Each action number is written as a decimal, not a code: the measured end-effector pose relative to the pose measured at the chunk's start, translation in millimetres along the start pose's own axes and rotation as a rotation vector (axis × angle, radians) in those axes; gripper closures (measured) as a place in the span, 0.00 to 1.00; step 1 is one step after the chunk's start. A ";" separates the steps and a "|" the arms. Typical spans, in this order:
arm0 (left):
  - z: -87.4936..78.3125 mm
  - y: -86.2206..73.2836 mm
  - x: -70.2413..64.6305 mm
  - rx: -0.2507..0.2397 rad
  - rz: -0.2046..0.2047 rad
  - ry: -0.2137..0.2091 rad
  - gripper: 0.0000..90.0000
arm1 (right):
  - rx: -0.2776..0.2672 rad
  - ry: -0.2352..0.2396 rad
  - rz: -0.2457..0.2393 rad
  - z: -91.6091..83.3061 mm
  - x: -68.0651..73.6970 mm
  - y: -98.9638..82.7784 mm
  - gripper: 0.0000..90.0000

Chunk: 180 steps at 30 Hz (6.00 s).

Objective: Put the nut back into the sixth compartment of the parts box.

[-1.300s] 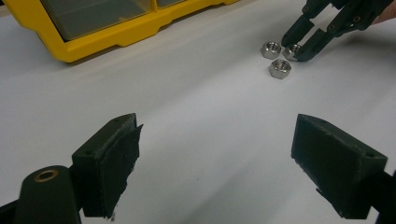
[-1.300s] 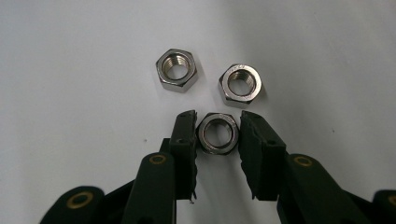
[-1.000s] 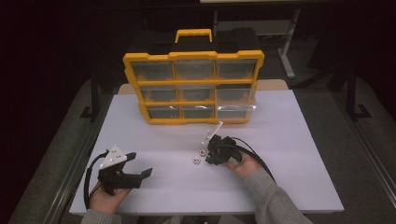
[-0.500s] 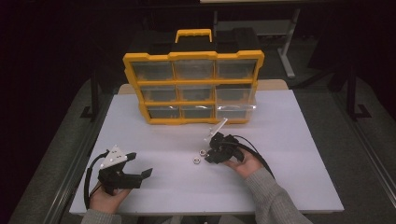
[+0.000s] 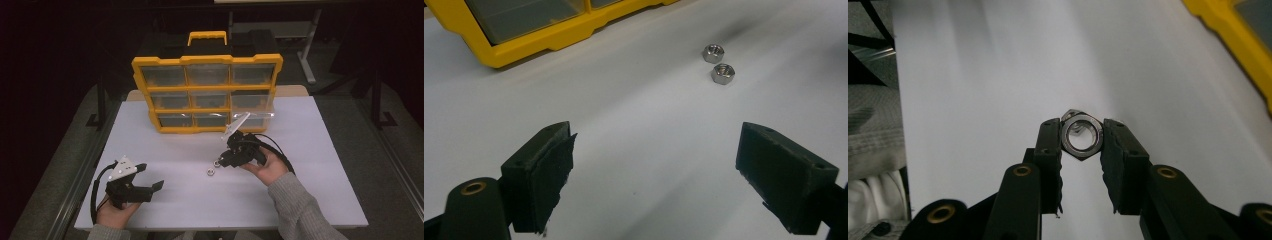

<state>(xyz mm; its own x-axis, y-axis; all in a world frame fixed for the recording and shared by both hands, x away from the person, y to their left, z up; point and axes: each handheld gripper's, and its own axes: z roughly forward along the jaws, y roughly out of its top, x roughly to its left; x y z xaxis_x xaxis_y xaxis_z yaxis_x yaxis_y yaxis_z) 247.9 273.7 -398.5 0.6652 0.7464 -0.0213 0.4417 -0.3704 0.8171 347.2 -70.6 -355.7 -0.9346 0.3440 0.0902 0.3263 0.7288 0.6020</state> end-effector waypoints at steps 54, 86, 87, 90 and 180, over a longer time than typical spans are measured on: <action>-0.5 -0.7 1.1 -0.004 -0.008 -0.003 0.17 | -0.013 -0.199 0.188 -122.7 -90.5 46.6 0.77; -0.1 -0.7 1.2 -0.001 0.001 -0.002 0.17 | -0.017 -0.201 0.207 -113.1 -95.8 37.3 0.74; 0.1 -0.7 1.0 0.000 -0.001 -0.002 0.17 | -0.022 -0.201 0.206 -114.3 -94.6 37.9 0.73; 0.2 -0.5 0.5 0.004 0.000 -0.003 0.16 | -0.040 -0.210 0.184 -122.6 -87.3 42.5 0.73; 1.3 -1.9 1.0 0.002 -0.008 -0.002 0.17 | 0.086 -0.098 0.013 83.6 -20.3 -14.8 0.77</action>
<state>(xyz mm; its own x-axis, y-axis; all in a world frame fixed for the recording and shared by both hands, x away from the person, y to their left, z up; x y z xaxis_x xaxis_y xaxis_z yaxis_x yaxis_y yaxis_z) 248.5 274.4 -400.8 0.6633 0.7478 -0.0289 0.4482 -0.3660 0.8156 373.1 -38.8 -432.8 -0.9132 0.4072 0.0170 0.3535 0.7704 0.5306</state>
